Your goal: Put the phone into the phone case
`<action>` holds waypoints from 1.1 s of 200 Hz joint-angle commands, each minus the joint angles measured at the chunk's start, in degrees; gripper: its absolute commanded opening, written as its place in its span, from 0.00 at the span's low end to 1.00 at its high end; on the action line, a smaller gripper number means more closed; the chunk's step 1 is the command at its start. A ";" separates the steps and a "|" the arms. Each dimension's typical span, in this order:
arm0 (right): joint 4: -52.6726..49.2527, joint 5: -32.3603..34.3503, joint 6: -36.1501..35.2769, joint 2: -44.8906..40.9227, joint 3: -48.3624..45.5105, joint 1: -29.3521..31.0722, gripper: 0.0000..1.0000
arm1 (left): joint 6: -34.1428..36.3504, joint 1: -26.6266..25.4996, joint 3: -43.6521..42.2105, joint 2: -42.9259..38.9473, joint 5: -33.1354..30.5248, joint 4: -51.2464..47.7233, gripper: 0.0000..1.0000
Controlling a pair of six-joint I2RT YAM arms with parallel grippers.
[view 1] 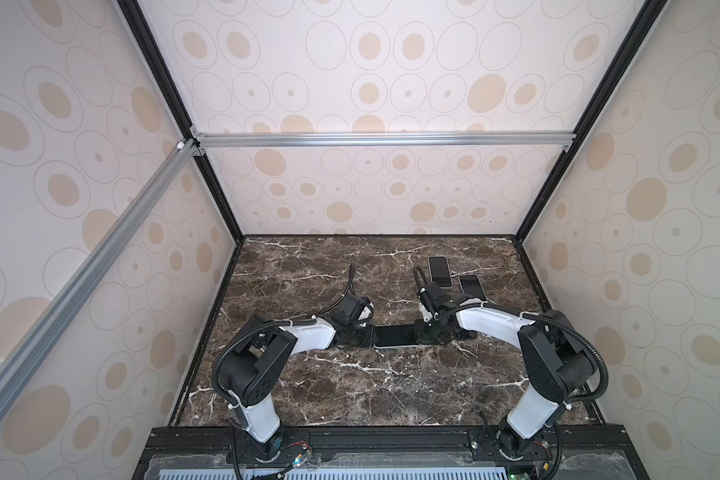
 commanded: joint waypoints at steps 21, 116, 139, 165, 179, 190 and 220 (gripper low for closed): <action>-7.63 6.31 -1.09 8.82 0.43 7.16 0.10 | 0.40 -0.21 -0.36 0.35 -0.03 -1.28 0.18; -8.07 9.45 -2.09 -8.22 5.69 5.82 0.20 | 0.47 4.22 4.23 -4.32 -0.25 -2.81 0.22; -7.51 8.05 -3.20 -7.76 6.01 3.21 0.20 | -0.85 4.47 4.61 -2.81 1.45 -1.90 0.24; -4.30 3.06 -3.66 -5.56 5.56 -0.09 0.22 | -2.84 4.45 3.82 -1.48 3.05 -0.52 0.27; -2.91 0.99 -3.66 -4.29 5.58 -1.17 0.22 | -4.16 4.46 2.95 -1.65 3.34 1.20 0.28; -1.94 0.53 -3.60 -3.59 5.53 -1.64 0.22 | -4.68 4.41 2.70 -1.57 3.63 1.85 0.28; -0.14 -0.69 -3.82 -1.40 5.49 -2.79 0.20 | -4.26 4.37 2.76 -0.47 3.02 1.73 0.28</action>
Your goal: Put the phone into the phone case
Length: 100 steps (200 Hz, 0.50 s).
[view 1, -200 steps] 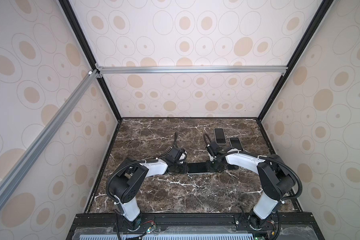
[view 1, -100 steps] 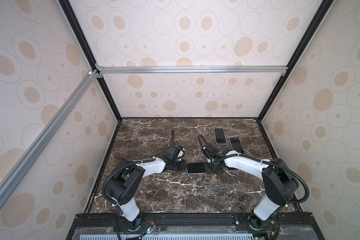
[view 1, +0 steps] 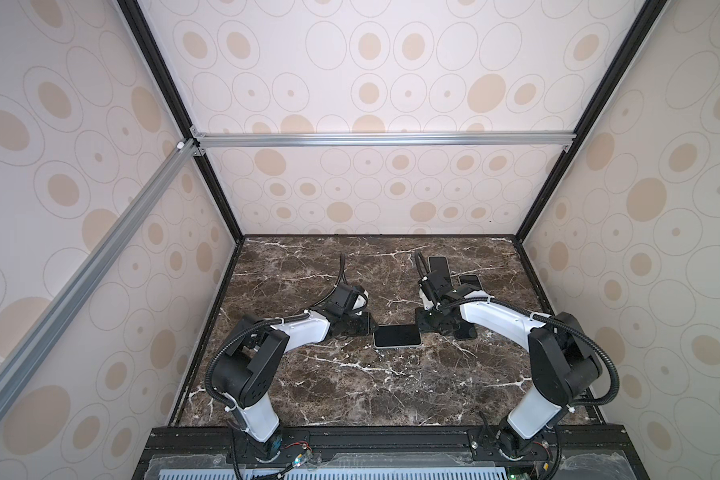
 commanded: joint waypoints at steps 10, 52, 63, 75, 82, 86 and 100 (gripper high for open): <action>1.80 -2.56 -0.86 2.45 0.10 -0.98 0.20 | -0.88 -0.01 0.29 1.88 0.39 1.20 0.28; 2.47 -3.11 -1.68 5.25 0.74 -1.81 0.17 | -0.56 -0.03 0.63 3.35 -0.38 1.17 0.23; 2.43 -2.94 -1.85 5.77 0.90 -2.03 0.17 | -0.29 -0.02 0.62 3.53 -0.75 0.96 0.23; 2.42 -2.91 -2.10 6.21 1.12 -2.18 0.17 | -0.13 0.03 0.78 3.79 -0.60 1.00 0.23; 2.38 -2.87 -2.20 6.49 1.30 -2.28 0.16 | -0.11 -0.01 0.88 4.10 -0.29 0.98 0.22; 2.40 -2.85 -2.22 6.59 1.40 -2.31 0.16 | -0.11 -0.03 0.98 4.27 -0.24 0.95 0.22; 2.13 -2.77 -2.54 7.01 1.77 -2.46 0.15 | 0.06 -0.02 0.97 4.84 0.16 0.85 0.21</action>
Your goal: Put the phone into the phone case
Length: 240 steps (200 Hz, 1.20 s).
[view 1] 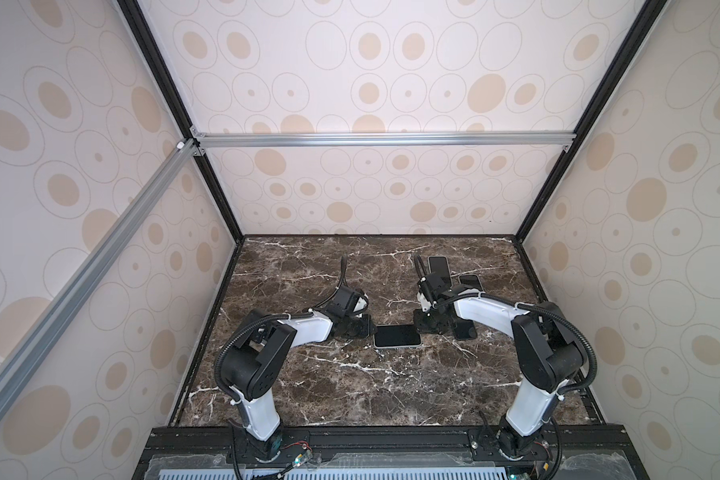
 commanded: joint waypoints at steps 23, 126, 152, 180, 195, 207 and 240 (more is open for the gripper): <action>-0.62 0.23 -1.17 1.75 1.72 -0.53 0.14 | 0.80 0.00 0.48 1.92 0.23 0.09 0.20; 0.15 0.65 -0.74 4.59 -2.10 -0.61 0.11 | -0.83 -0.01 -1.65 2.80 2.86 2.48 0.17; 1.09 -0.07 -0.17 5.44 -4.83 -0.33 0.11 | -1.45 0.00 -2.42 2.81 3.59 3.57 0.14; 1.29 0.76 0.38 7.39 -6.72 0.77 0.11 | -1.94 -0.03 -2.47 3.16 4.06 4.01 0.15; 0.79 1.94 0.33 8.73 -6.77 1.76 0.11 | -1.93 -0.03 -2.47 3.25 4.01 4.06 0.15; -0.10 3.24 0.25 10.16 -6.44 2.67 0.11 | -2.02 -0.02 -2.54 3.29 4.01 4.15 0.15; -4.13 7.83 -0.65 14.99 -4.02 5.93 0.11 | -2.37 0.02 -3.05 3.25 4.02 4.67 0.15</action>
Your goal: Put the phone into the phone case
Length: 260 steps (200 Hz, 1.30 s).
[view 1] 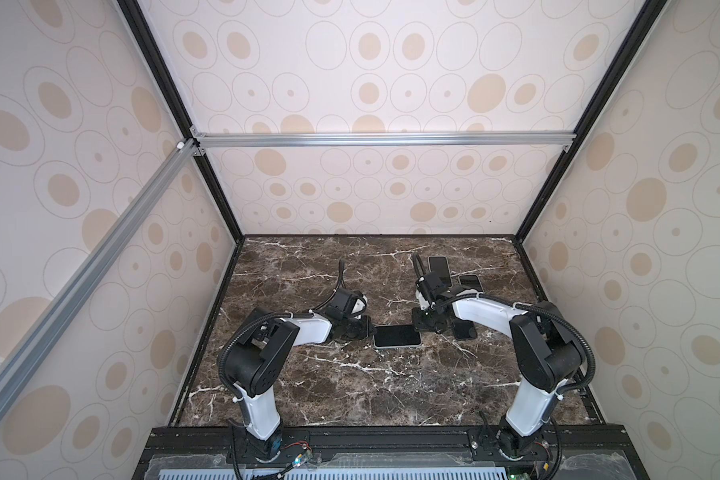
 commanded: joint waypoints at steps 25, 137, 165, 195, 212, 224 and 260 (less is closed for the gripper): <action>-5.65 4.58 -0.11 15.02 -4.45 4.64 0.11 | -0.76 -0.37 -1.14 2.00 1.13 0.20 0.15; 4.44 -5.68 2.96 20.99 -9.17 2.05 0.10 | -1.04 -0.43 -0.96 2.71 1.45 0.31 0.15; 3.25 -5.07 2.36 22.82 -8.58 2.09 0.09 | -1.02 -0.49 -1.09 2.66 1.38 0.31 0.14; 1.97 -4.38 2.30 24.28 -8.39 2.12 0.07 | -1.04 -0.42 -1.04 2.80 1.30 0.31 0.15; 0.80 -4.52 1.70 25.53 -7.74 2.40 0.07 | -1.12 -0.46 -0.96 2.92 1.30 0.30 0.14; -0.13 -4.64 1.05 26.80 -7.04 2.54 0.07 | -1.18 -0.55 -0.81 3.13 1.47 0.38 0.15; 0.49 -4.86 1.29 25.48 -7.99 2.78 0.07 | -0.90 -0.68 -1.04 3.07 0.84 0.06 0.14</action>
